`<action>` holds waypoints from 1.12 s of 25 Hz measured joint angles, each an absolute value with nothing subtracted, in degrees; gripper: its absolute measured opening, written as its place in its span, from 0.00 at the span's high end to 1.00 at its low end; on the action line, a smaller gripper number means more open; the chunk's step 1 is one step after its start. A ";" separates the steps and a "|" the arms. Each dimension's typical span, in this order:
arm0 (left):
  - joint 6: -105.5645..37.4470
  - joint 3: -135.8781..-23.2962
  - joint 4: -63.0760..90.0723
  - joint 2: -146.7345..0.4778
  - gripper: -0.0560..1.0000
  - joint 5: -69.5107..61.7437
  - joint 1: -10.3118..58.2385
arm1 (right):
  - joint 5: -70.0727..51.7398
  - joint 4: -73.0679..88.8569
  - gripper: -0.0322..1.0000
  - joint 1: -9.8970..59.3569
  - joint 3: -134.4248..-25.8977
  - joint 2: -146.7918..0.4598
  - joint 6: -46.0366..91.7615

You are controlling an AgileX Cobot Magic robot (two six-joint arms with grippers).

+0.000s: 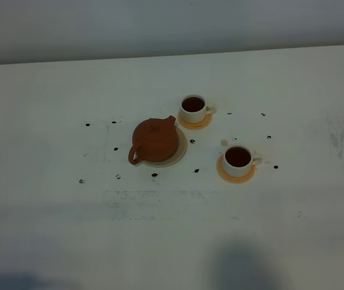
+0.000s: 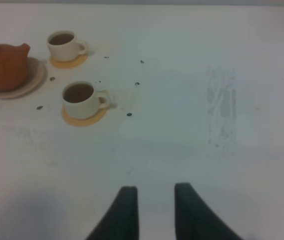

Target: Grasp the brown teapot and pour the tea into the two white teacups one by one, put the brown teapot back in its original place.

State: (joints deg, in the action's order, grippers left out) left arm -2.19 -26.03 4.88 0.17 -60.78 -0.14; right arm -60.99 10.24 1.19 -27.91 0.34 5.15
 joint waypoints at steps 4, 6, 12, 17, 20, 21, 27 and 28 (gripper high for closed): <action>-2.19 -26.03 4.88 0.17 0.41 -60.78 -0.14 | -60.99 10.24 0.78 1.19 -27.91 0.34 5.15; -2.19 -26.03 4.88 0.17 0.41 -60.78 -0.14 | -60.99 10.24 0.78 1.19 -27.91 0.34 5.15; -2.19 -26.03 4.88 0.17 0.41 -60.78 -0.14 | -60.99 10.24 0.78 1.19 -27.91 0.34 5.15; -2.19 -26.03 4.88 0.17 0.41 -60.78 -0.14 | -60.99 10.24 0.78 1.19 -27.91 0.34 5.15; -2.19 -26.03 4.88 0.17 0.41 -60.78 -0.14 | -60.99 10.24 0.78 1.19 -27.91 0.34 5.15; -2.19 -26.03 4.88 0.17 0.41 -60.78 -0.14 | -60.99 10.24 0.78 1.19 -27.91 0.34 5.15; -2.19 -26.03 4.88 0.17 0.41 -60.78 -0.14 | -60.99 10.08 0.78 1.19 -27.91 0.34 5.15; -2.19 -26.03 4.88 0.17 0.41 -60.78 -0.14 | -60.99 9.75 0.78 1.19 -27.91 0.34 5.15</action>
State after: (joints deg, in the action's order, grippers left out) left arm -2.19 -26.03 4.88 0.17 -60.78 -0.14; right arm -60.99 9.75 1.19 -27.91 0.34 5.15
